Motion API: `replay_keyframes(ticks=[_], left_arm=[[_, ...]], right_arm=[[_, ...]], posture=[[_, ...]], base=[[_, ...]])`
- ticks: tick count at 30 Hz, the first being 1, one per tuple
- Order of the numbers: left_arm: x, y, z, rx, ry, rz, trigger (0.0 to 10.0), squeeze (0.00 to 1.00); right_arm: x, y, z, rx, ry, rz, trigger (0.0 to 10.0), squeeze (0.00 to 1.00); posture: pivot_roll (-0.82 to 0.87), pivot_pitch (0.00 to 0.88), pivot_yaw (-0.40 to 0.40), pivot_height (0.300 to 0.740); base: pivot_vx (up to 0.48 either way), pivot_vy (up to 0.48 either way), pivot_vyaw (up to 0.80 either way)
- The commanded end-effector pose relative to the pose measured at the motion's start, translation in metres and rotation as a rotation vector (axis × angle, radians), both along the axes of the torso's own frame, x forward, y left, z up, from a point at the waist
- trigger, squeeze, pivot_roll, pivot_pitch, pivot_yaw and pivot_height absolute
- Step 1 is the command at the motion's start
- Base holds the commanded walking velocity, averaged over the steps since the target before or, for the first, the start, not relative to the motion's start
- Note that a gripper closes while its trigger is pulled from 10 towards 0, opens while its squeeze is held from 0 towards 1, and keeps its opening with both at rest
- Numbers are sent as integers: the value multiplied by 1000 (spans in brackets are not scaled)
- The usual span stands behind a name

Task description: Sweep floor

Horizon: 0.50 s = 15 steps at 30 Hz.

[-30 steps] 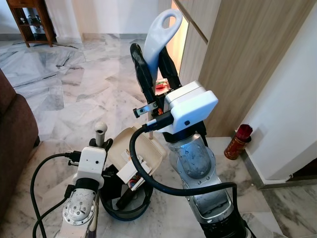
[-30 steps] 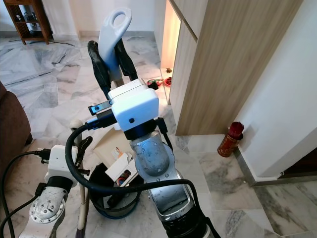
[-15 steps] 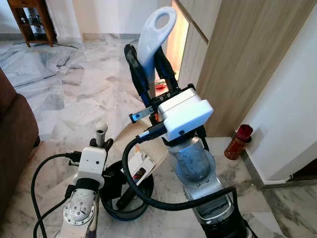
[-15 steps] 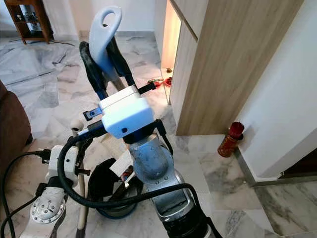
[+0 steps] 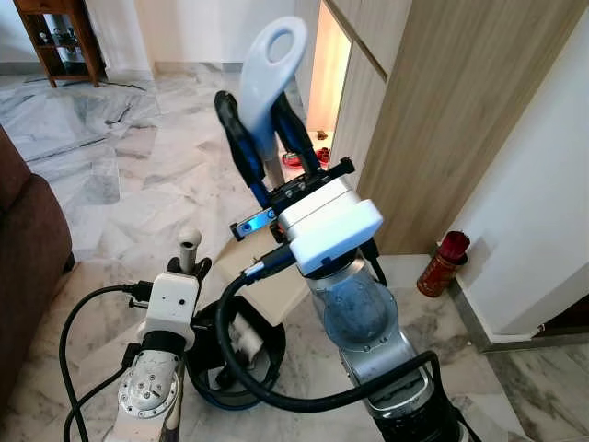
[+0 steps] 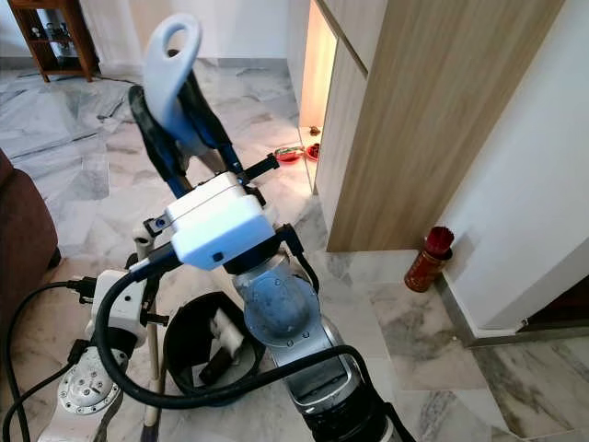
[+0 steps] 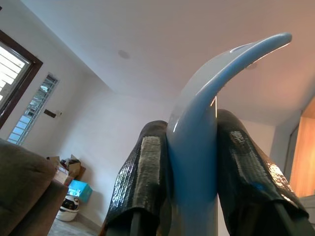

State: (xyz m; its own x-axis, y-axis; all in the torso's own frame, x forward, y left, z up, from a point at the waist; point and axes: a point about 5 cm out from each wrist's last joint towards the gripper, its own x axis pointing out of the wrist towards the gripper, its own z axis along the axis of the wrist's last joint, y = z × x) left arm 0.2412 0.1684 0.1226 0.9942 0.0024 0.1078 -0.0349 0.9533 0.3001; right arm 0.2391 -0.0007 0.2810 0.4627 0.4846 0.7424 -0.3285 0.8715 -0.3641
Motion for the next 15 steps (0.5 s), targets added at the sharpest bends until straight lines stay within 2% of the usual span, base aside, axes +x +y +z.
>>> replay_keyframes(ticks=[1,4,7,9,10,11,13,14,15], left_arm=[[2,-5,7,9,-47,-16,10000,0],[3,-5,7,8,-47,-18,10000,0],[3,-5,6,6,-40,-23,10000,0],[1,-5,5,3,-31,-31,10000,0],[1,-5,5,3,-31,-31,10000,0],[0,-5,5,3,-31,-30,10000,0],[-1,-4,5,3,-30,-30,10000,0],[-1,-4,5,3,-30,-29,10000,0],[-1,-3,5,1,-29,-26,10000,0]], right_arm=[[-10,-3,14,28,-92,12,10000,0],[-2,-9,10,27,-61,-31,10000,0],[17,-25,-2,5,18,-126,10000,0],[44,-58,-23,-10,150,-271,10000,0],[44,-58,-23,-10,150,-271,10000,0],[51,-70,-28,-19,174,-322,10000,0],[57,-83,-34,-38,194,-375,10000,0],[61,-92,-38,-56,209,-417,10000,0],[67,-108,-46,-78,242,-480,10000,0]], posture=[[9,70,-65,740],[10,70,-66,740],[7,68,-65,740],[6,68,-64,740],[6,68,-64,740],[6,68,-64,740],[0,69,-63,740],[0,69,-63,740],[-3,69,-60,740]], base=[[0,0,0],[0,0,0],[0,0,0],[0,0,0],[0,0,0],[0,0,0],[0,0,0],[0,0,0],[0,0,0]])
